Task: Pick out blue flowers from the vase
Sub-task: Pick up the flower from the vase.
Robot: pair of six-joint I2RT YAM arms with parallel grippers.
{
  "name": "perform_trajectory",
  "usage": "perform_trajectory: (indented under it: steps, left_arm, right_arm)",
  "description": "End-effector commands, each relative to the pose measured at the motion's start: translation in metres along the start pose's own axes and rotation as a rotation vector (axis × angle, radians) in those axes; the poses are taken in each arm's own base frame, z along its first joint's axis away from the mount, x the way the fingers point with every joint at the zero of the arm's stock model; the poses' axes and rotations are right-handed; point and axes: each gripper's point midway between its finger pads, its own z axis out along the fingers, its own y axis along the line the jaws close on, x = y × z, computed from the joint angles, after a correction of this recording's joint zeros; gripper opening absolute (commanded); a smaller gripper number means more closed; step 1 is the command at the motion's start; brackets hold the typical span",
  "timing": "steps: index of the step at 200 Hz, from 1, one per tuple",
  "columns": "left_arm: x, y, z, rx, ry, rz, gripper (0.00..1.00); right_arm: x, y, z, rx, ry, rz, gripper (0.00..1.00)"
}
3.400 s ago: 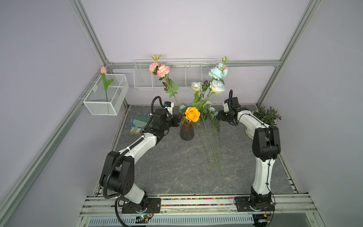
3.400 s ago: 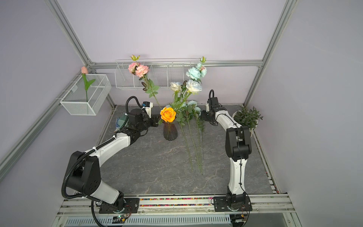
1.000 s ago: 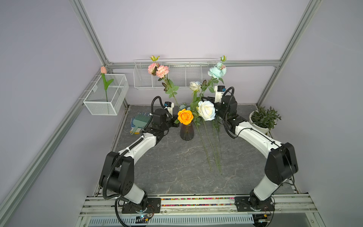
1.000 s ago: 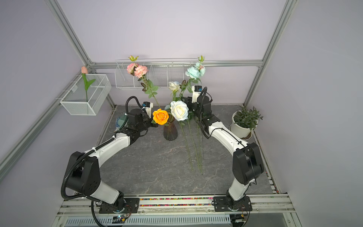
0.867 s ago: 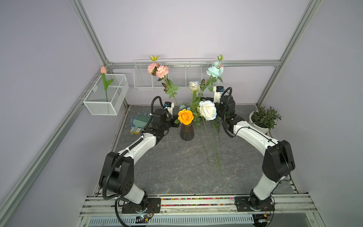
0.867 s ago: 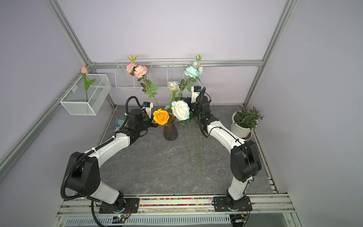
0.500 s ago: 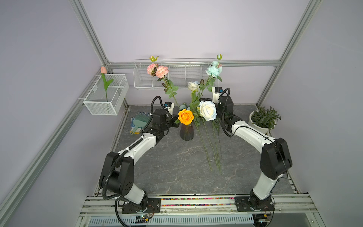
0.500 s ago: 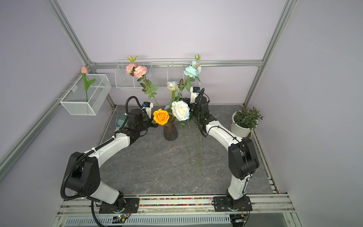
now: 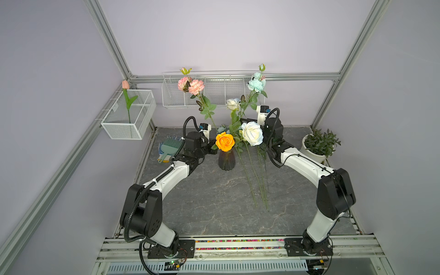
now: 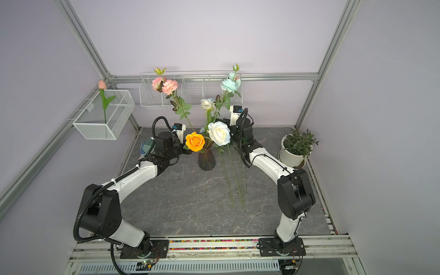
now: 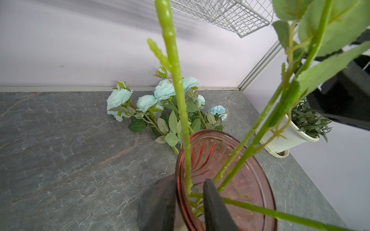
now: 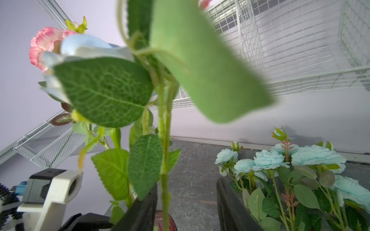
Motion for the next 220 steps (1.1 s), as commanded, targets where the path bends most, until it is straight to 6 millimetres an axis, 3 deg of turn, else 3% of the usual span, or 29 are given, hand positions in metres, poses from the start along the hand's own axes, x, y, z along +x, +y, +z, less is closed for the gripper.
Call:
perform_trajectory:
  steps: [1,53,124,158,188,220]
  left_arm:
    - [0.006,-0.007,-0.001,0.017,0.054,0.022,0.27]
    - [0.005,-0.007,0.003,0.021,0.069,0.029,0.27]
    - [0.004,-0.008,0.004,0.019,0.072,0.034,0.27]
    - [0.004,-0.006,0.001,0.008,0.074,0.041,0.27]
    - [0.005,-0.006,0.001,0.012,0.069,0.033,0.27]
    - [0.008,-0.005,0.001,0.011,0.065,0.025,0.27]
  right_arm:
    - [0.0,0.012,0.006,-0.037,-0.015,0.012,0.5]
    - [0.006,0.007,0.002,-0.018,-0.016,0.017,0.5]
    - [0.02,-0.009,0.034,-0.007,0.007,0.039,0.48]
    - [0.018,-0.009,0.034,-0.005,-0.003,0.043,0.32]
    - [0.007,0.004,0.026,-0.023,-0.015,0.023,0.15]
    - [-0.009,0.021,0.013,-0.036,-0.036,-0.014,0.07]
